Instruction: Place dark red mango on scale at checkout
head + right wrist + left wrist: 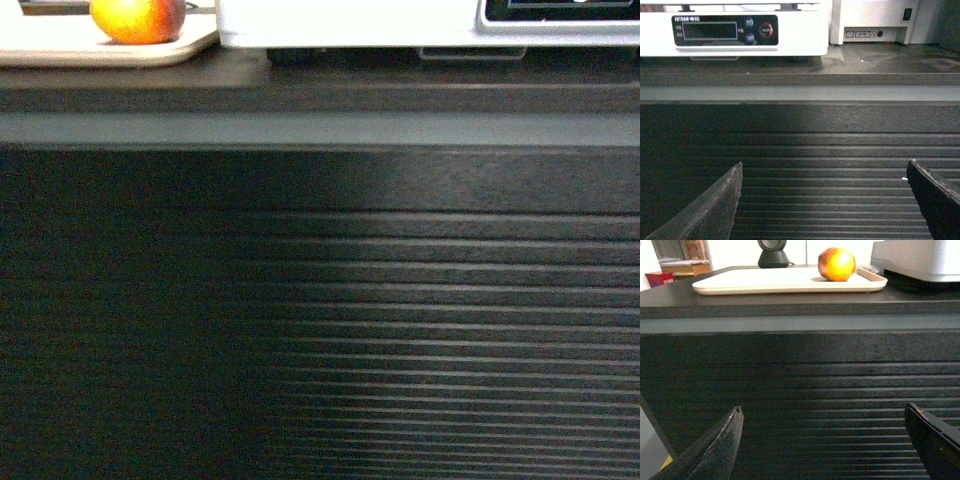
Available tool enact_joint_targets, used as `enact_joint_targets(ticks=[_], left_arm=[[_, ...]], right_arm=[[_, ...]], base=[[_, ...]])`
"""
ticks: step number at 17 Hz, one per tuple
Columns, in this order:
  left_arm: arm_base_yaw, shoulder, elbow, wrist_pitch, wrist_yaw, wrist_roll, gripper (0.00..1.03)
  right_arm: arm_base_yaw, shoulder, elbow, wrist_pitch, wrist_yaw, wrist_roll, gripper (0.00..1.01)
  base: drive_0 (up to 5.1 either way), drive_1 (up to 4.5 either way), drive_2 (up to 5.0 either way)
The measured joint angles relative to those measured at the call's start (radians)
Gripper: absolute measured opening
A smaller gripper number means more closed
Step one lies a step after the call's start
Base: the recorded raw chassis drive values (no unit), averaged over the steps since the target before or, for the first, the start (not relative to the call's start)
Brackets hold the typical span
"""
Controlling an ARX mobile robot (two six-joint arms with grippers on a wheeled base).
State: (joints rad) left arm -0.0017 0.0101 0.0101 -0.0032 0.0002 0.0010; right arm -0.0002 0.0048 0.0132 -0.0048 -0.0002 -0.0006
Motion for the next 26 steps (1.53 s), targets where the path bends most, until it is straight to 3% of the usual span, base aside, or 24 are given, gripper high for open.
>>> enact_joint_targets(ticks=[26], left_arm=[[0.000, 0.000, 0.000, 0.000, 0.000, 0.000, 0.98]], right_arm=[[0.000, 0.000, 0.000, 0.001, 0.000, 0.000, 0.98]], base=[[0.0, 0.00, 0.0]])
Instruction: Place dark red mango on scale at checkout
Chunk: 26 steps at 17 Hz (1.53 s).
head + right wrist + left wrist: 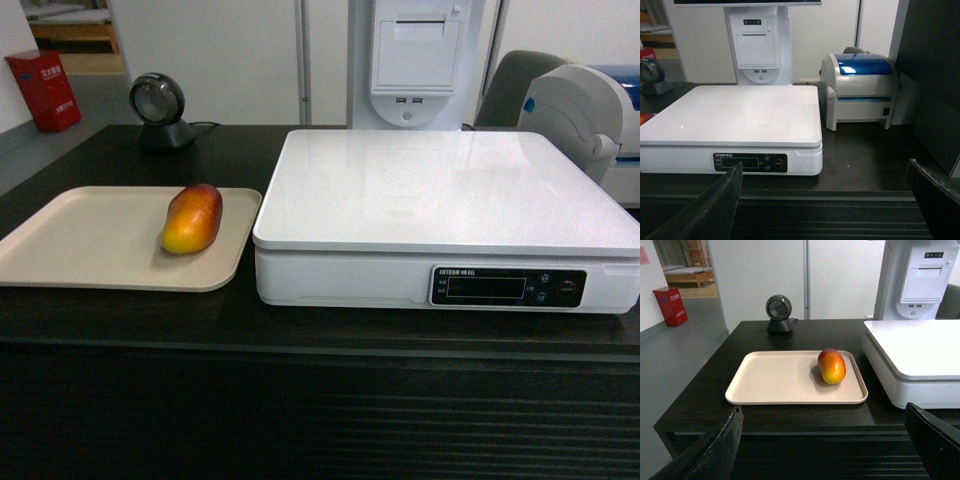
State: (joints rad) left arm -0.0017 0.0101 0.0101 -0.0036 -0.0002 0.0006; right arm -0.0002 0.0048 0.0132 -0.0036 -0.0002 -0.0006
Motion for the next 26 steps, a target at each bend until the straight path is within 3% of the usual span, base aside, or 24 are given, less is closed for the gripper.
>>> enact_joint_targets(ticks=[14, 16, 18, 20, 24, 26], left_arm=[[0.000, 0.000, 0.000, -0.001, 0.000, 0.000, 0.98], [-0.063, 0.123, 0.079, -0.178, -0.124, -0.005, 0.98], [-0.086, 0.276, 0.136, -0.113, -0.146, -0.004, 0.98], [-0.079, 0.422, 0.188, 0.037, -0.140, 0.003, 0.98], [-0.058, 0.762, 0.280, 0.297, -0.070, 0.030, 0.98], [-0.048, 1.040, 0.425, 0.431, -0.011, 0.043, 0.98]], right_arm=[[0.000, 0.000, 0.000, 0.000, 0.000, 0.000, 0.98], [0.000, 0.000, 0.000, 0.000, 0.001, 0.000, 0.98], [0.000, 0.000, 0.000, 0.000, -0.001, 0.000, 0.98], [0.000, 0.000, 0.000, -0.001, 0.000, 0.000, 0.98], [0.000, 0.000, 0.000, 0.000, 0.000, 0.000, 0.98], [0.000, 0.000, 0.000, 0.000, 0.000, 0.000, 0.98]], base=[[0.0, 0.00, 0.0], [0.0, 0.00, 0.0], [0.0, 0.00, 0.0], [0.0, 0.00, 0.0], [0.0, 0.00, 0.0], [0.0, 0.00, 0.0]])
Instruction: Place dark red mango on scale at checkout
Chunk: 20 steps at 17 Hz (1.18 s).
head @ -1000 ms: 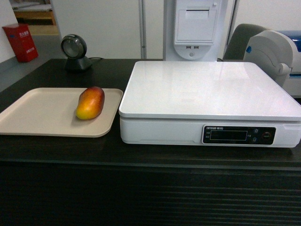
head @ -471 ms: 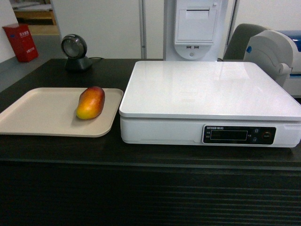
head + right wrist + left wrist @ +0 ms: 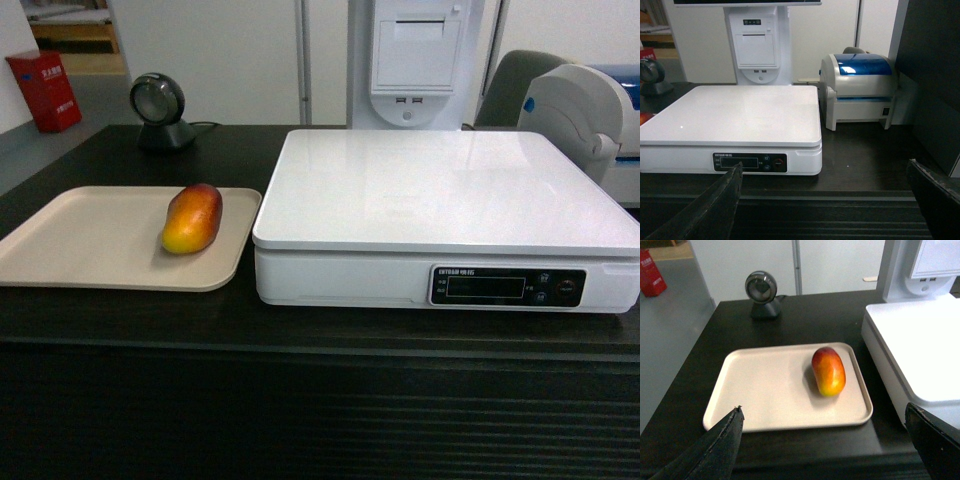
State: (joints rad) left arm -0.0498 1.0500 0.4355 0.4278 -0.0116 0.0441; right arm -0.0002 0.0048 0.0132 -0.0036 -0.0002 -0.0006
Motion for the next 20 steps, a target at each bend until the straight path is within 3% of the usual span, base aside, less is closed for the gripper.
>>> enact_joint_targets(ticks=[4, 11, 15, 19, 20], left_arm=[[-0.027, 0.490, 0.354, -0.045, 0.021, 0.037, 0.98], [-0.040, 0.974, 0.865, -0.282, 0.045, 0.032, 0.98], [-0.038, 1.094, 1.021, -0.362, 0.049, 0.012, 0.98], [-0.010, 1.220, 1.204, -0.497, 0.056, -0.046, 0.98], [0.003, 1.244, 1.239, -0.531, 0.081, -0.070, 0.98]], right_arm=[[0.000, 0.000, 0.000, 0.000, 0.000, 0.000, 0.98], [0.000, 0.000, 0.000, 0.000, 0.000, 0.000, 0.98], [0.000, 0.000, 0.000, 0.000, 0.000, 0.000, 0.98], [0.000, 0.000, 0.000, 0.000, 0.000, 0.000, 0.98], [0.000, 0.000, 0.000, 0.000, 0.000, 0.000, 0.98]], base=[[0.0, 0.00, 0.0], [0.0, 0.00, 0.0], [0.0, 0.00, 0.0], [0.0, 0.00, 0.0], [0.0, 0.00, 0.0]])
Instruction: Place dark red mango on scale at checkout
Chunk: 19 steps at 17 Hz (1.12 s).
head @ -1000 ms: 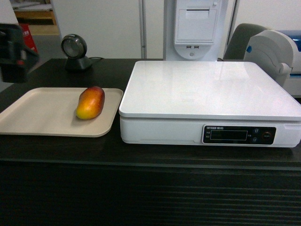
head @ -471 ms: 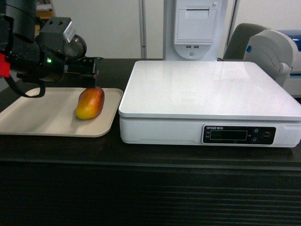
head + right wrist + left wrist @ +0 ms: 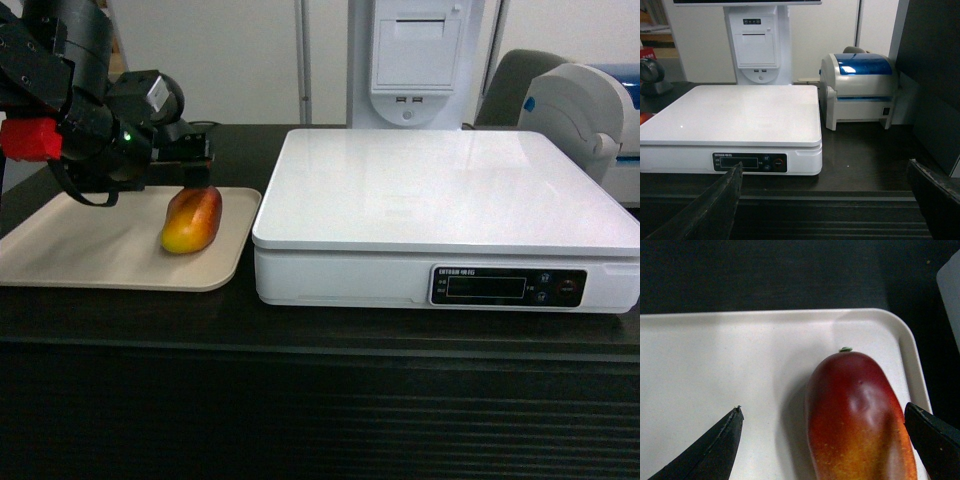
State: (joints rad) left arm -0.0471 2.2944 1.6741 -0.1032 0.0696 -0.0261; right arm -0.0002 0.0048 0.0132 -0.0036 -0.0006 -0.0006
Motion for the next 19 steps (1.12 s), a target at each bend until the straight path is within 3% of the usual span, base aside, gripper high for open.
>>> enact_joint_targets(ticks=[4, 12, 15, 16, 19], left_arm=[[0.005, 0.021, 0.030, -0.061, 0.036, -0.019, 0.98], [-0.030, 0.060, -0.007, -0.060, 0.005, 0.007, 0.98], [-0.035, 0.049, -0.049, -0.037, -0.008, 0.017, 0.67], [-0.034, 0.035, -0.064, -0.033, -0.012, 0.024, 0.61], [-0.034, -0.047, -0.120, -0.012, -0.022, 0.035, 0.59]], right_arm=[[0.000, 0.000, 0.000, 0.000, 0.000, 0.000, 0.98], [0.000, 0.000, 0.000, 0.000, 0.000, 0.000, 0.98], [0.000, 0.000, 0.000, 0.000, 0.000, 0.000, 0.98], [0.000, 0.000, 0.000, 0.000, 0.000, 0.000, 0.98], [0.000, 0.000, 0.000, 0.000, 0.000, 0.000, 0.98]], base=[[0.0, 0.00, 0.0], [0.0, 0.00, 0.0], [0.0, 0.00, 0.0], [0.0, 0.00, 0.0], [0.0, 0.00, 0.0]])
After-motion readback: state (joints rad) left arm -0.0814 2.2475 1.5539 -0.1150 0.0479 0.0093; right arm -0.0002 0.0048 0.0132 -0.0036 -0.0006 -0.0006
